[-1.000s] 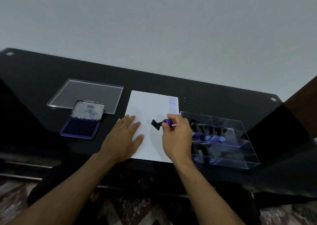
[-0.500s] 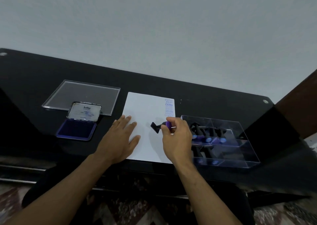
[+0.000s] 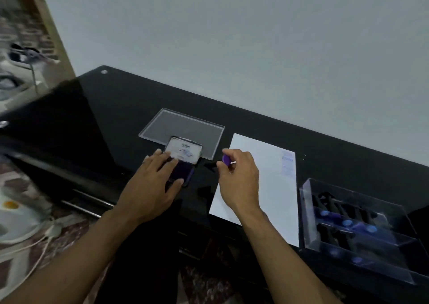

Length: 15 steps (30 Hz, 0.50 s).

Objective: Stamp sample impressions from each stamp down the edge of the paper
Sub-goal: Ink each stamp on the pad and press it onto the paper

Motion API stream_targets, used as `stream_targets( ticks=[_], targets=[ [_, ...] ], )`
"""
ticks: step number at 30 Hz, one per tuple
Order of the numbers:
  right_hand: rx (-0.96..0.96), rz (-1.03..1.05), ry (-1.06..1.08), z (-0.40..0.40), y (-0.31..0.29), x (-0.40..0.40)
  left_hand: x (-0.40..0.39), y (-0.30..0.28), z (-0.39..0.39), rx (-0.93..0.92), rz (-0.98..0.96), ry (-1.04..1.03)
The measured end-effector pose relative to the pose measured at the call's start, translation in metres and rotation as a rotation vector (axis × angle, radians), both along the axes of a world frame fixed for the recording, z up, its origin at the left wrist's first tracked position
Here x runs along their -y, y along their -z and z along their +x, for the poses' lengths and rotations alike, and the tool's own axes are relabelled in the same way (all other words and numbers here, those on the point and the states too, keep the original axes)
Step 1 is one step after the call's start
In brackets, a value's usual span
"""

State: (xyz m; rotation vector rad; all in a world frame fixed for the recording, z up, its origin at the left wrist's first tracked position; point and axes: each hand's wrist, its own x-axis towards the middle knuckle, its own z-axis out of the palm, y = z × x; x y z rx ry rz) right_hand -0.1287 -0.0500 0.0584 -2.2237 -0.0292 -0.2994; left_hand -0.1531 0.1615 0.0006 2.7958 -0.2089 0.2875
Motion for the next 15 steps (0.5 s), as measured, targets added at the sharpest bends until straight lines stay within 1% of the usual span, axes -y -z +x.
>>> stream_targets(
  ticks=[5, 8, 15],
  targets=[
    [0.006, -0.097, -0.143, 0.009, -0.001, -0.037, -0.047, 0.016, -0.015, -0.006, -0.017, -0.107],
    [-0.021, -0.117, -0.216, 0.013, -0.002, -0.057, -0.066, 0.021, -0.019, -0.025, -0.018, -0.143],
    [-0.063, -0.313, -0.302, 0.025, -0.009, -0.083, -0.081, 0.029, -0.010, -0.041, -0.023, -0.166]
  ],
)
